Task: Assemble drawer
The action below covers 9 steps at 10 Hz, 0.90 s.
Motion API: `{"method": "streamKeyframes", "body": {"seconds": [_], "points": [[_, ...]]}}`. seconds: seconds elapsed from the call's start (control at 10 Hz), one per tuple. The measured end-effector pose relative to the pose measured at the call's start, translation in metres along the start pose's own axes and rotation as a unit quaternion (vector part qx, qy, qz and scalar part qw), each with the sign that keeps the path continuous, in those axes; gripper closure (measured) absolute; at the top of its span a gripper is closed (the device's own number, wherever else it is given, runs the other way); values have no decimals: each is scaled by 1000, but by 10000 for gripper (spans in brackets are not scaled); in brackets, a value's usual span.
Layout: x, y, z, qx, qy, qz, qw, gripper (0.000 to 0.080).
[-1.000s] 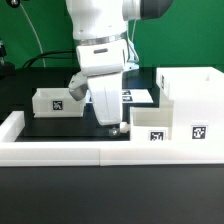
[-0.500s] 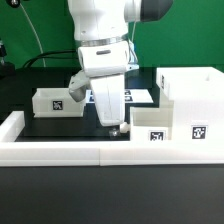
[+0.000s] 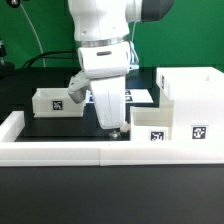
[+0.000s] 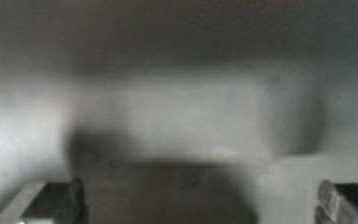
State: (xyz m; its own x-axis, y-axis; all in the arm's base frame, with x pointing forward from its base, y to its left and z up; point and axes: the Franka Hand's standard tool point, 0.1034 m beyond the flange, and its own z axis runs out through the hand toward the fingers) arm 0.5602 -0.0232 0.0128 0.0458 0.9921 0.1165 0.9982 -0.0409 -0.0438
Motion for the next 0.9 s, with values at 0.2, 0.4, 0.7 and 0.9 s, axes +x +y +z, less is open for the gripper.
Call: {"method": "streamKeyframes", "body": {"seconds": [0.2, 0.4, 0.7, 0.9], "points": [[11, 2, 0, -1, 1, 6, 1000, 150], [12, 2, -1, -1, 0, 28, 1000, 150], [12, -1, -1, 0, 0, 36, 999, 150], [12, -1, -1, 0, 0, 36, 999, 150]]}}
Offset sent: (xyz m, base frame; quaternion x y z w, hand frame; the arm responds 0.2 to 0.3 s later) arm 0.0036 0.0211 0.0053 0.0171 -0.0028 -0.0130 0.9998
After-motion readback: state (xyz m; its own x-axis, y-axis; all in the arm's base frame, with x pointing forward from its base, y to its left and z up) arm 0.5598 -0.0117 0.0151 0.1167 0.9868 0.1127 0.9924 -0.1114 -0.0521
